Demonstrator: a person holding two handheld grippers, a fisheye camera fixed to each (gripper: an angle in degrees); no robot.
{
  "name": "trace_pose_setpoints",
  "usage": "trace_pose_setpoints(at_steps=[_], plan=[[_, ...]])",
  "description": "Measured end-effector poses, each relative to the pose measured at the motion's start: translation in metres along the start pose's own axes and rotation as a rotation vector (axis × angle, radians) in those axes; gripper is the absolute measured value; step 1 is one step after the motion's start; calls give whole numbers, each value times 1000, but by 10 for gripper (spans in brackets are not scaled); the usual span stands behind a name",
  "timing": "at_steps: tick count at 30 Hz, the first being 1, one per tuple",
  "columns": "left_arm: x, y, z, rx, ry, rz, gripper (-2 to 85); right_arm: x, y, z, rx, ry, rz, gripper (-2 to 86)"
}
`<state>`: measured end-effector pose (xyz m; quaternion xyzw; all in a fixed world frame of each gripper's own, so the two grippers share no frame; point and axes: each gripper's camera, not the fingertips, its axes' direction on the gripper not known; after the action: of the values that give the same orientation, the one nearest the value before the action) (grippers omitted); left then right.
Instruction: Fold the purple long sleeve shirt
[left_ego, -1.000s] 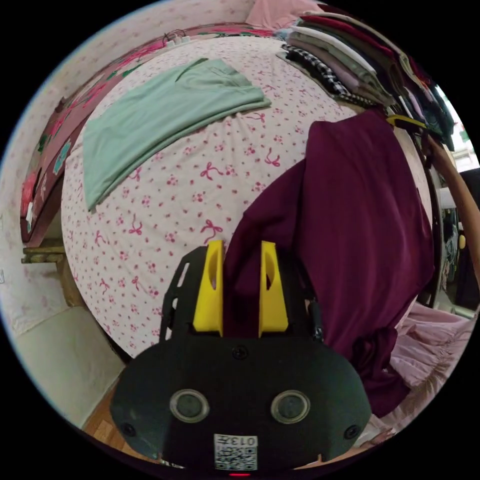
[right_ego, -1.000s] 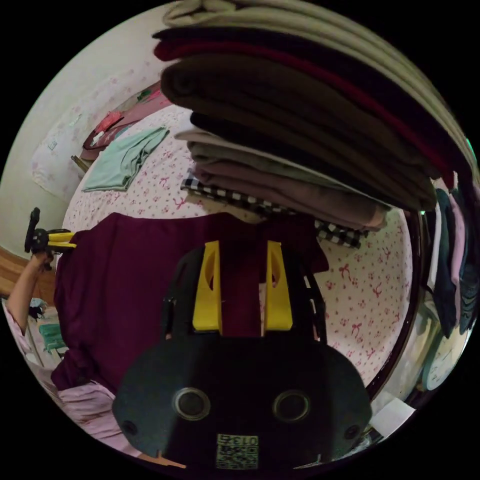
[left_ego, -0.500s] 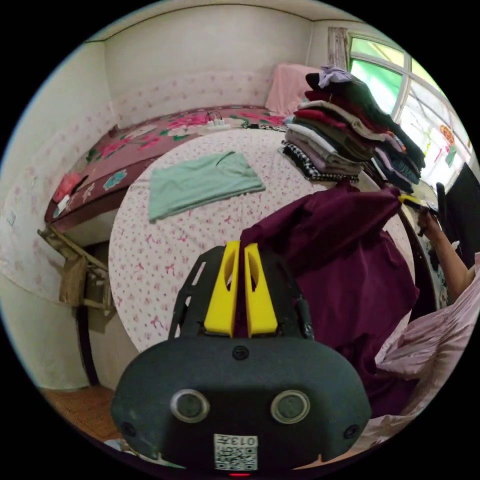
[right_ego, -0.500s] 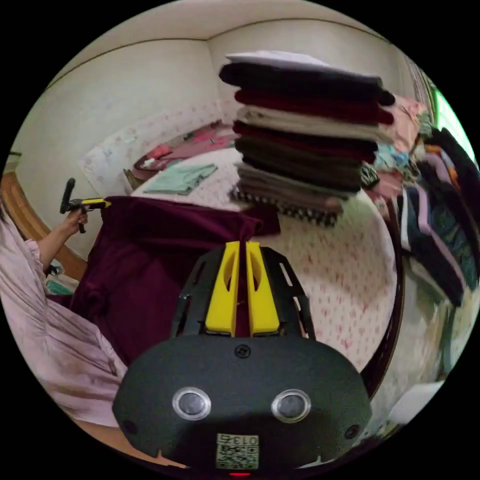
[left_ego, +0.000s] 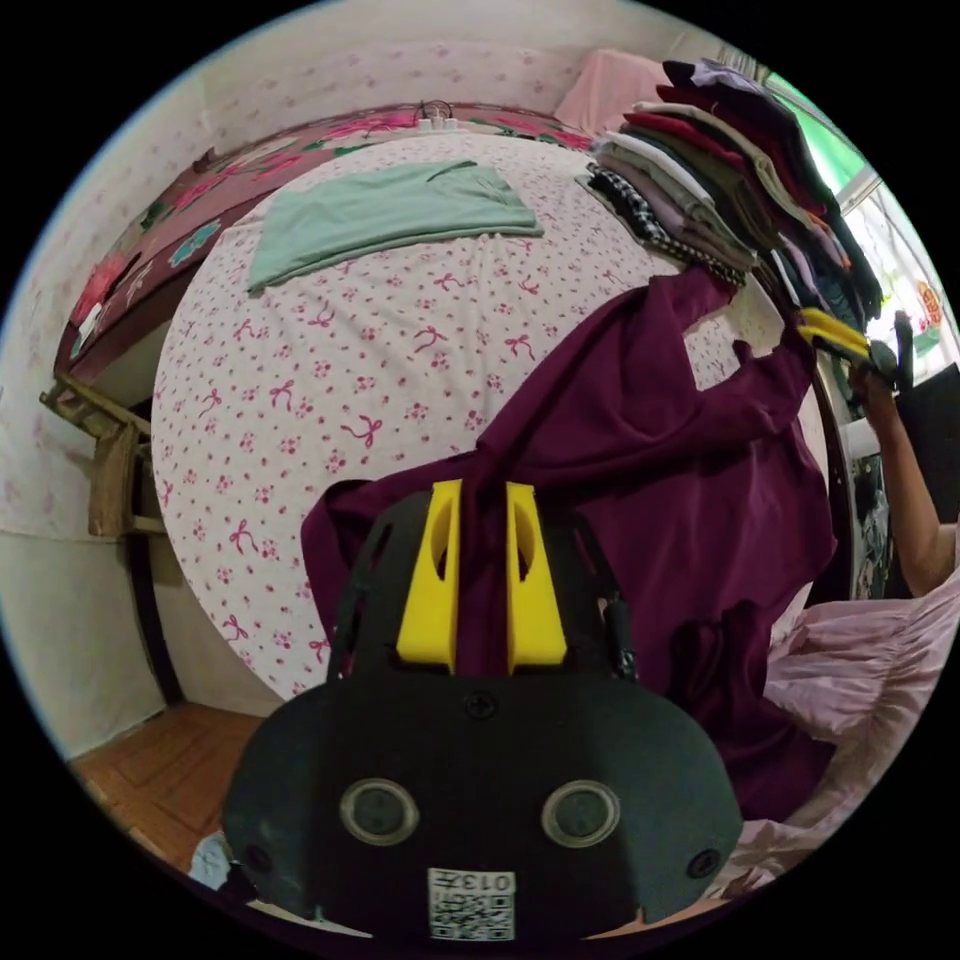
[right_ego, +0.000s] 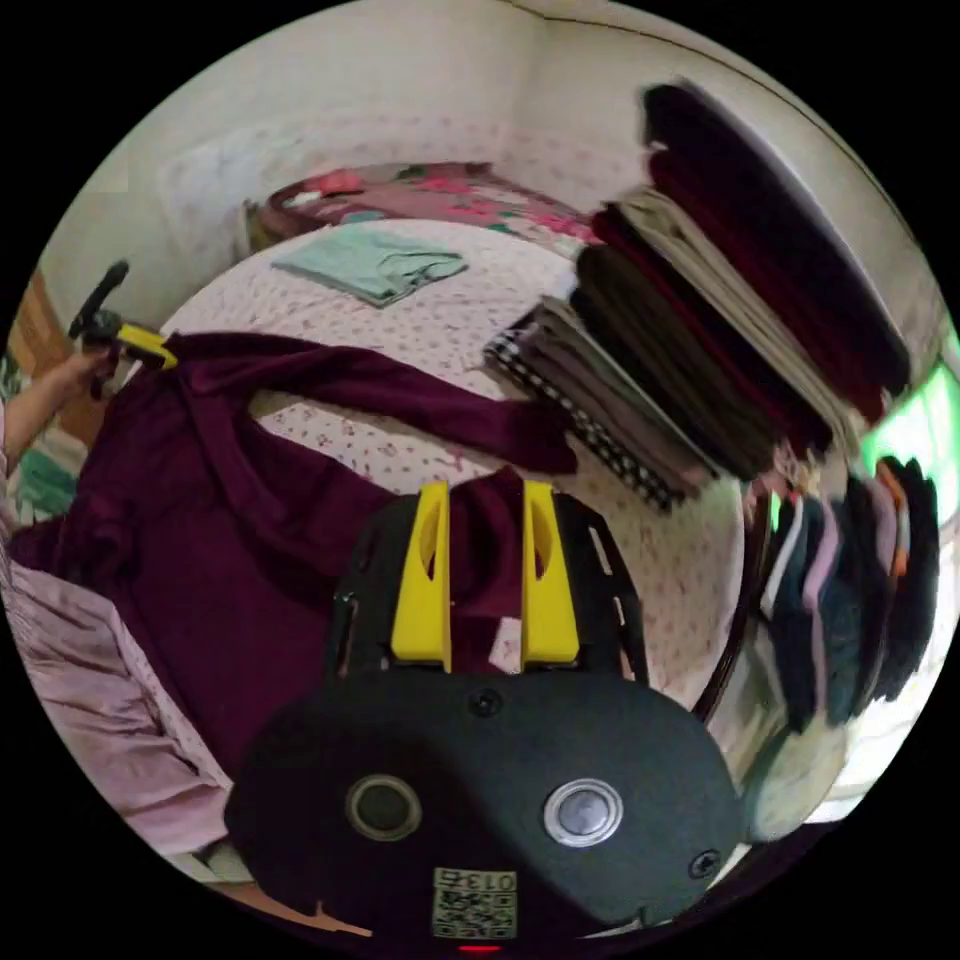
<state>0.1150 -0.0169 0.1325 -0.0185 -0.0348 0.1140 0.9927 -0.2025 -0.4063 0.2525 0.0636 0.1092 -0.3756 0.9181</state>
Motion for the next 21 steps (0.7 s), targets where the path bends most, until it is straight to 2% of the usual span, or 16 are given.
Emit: trace_pose_setpoints(at_steps=[3, 5, 10, 13, 17, 21], plan=[[3, -5, 8, -32, -9, 11, 54, -20, -44, -2, 56, 10, -71, 105], [3, -5, 9, -22, -16, 12, 48, -37, -73, -3, 124, -79, -142, 105], [-8, 2, 10, 9, 32, -34, 20, -75, -99, 72, -129, -114, -279, 133], [-18, 6, 10, 32, 73, -70, 11, -83, -96, 111, -225, -82, -299, 113], [-22, 6, -3, 87, 95, -65, 5, -73, -110, 108, -220, -124, -262, 30], [-20, 4, -59, 272, 70, -13, 3, -64, -141, 46, 9, -67, -258, 24]])
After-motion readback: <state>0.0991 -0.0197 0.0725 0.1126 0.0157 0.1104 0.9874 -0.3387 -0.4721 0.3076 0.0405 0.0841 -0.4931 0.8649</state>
